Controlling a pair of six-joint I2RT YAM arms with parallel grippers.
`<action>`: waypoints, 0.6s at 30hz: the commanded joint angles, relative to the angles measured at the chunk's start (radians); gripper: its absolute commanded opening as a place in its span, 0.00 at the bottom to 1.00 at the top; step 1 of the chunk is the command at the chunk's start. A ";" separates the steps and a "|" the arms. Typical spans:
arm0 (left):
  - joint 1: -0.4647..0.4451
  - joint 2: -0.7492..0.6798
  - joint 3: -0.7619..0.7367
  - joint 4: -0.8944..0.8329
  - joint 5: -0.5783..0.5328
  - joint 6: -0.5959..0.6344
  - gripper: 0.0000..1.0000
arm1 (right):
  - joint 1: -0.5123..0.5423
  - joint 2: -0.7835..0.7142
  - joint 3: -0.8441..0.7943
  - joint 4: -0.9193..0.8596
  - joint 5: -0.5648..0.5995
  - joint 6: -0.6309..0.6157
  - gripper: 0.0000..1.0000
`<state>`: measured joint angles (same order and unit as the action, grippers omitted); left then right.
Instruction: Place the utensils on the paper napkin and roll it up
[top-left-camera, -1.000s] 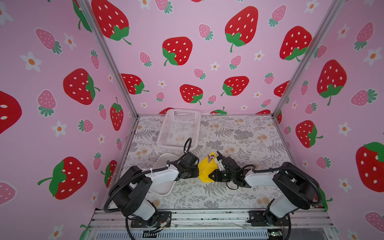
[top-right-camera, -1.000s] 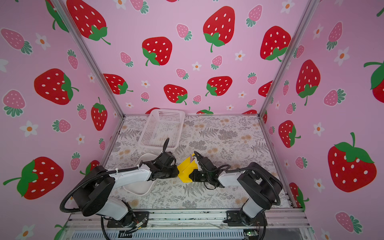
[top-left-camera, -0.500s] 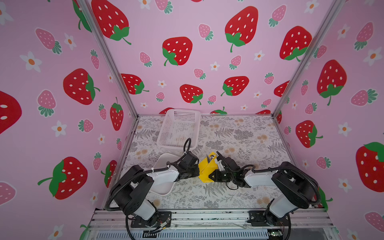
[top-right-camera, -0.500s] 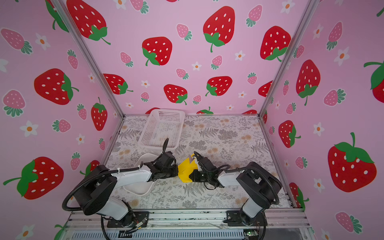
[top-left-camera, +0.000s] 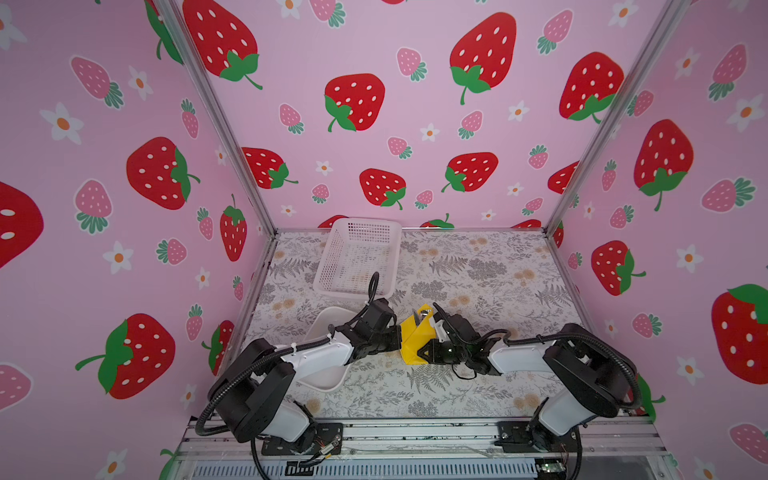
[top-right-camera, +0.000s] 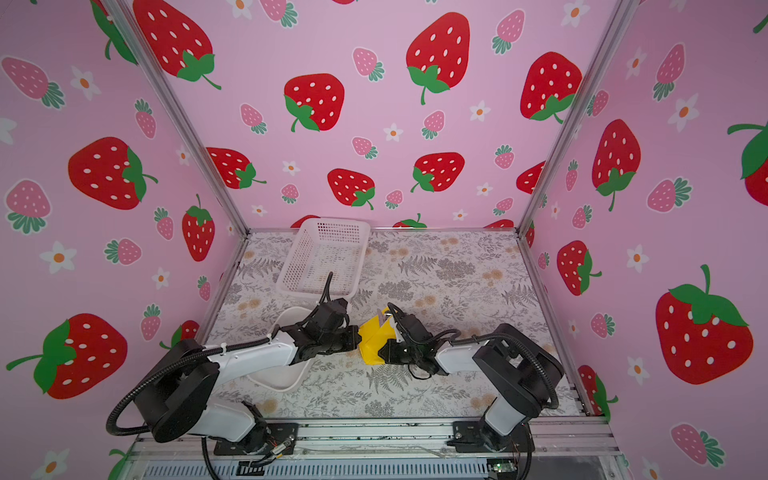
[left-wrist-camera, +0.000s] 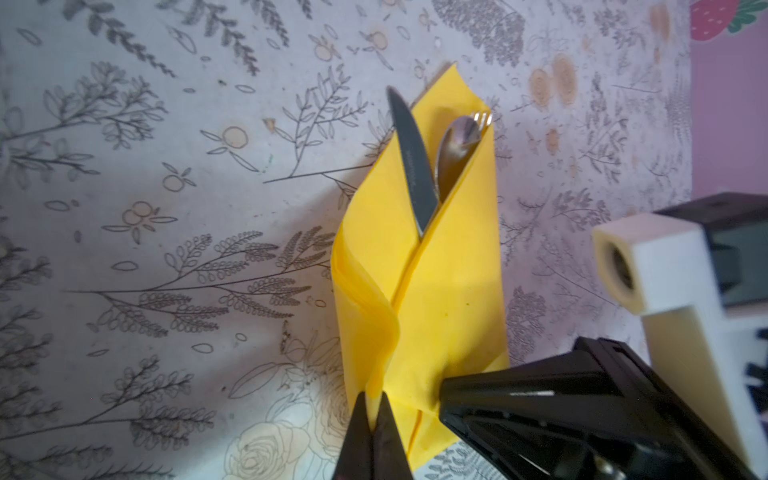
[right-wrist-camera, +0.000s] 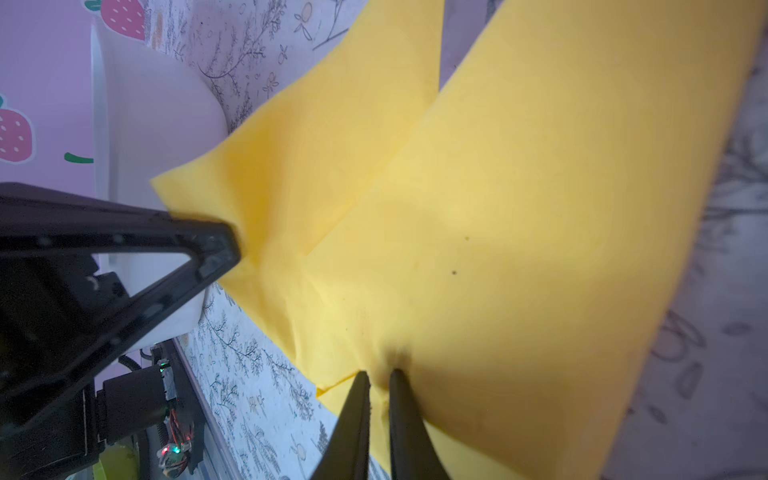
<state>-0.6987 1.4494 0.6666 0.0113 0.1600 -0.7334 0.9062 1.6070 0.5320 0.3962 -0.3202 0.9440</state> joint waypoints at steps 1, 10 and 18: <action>-0.007 -0.022 0.040 0.017 0.070 0.029 0.00 | 0.006 -0.015 -0.006 -0.037 0.035 0.001 0.14; -0.026 -0.015 0.104 0.010 0.167 0.034 0.00 | 0.006 -0.028 -0.012 -0.034 0.043 0.009 0.14; -0.044 0.065 0.206 -0.026 0.199 0.033 0.00 | 0.004 -0.031 -0.007 -0.031 0.043 0.013 0.14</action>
<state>-0.7376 1.4925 0.8131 -0.0051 0.3271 -0.7044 0.9062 1.5936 0.5320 0.3889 -0.3019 0.9470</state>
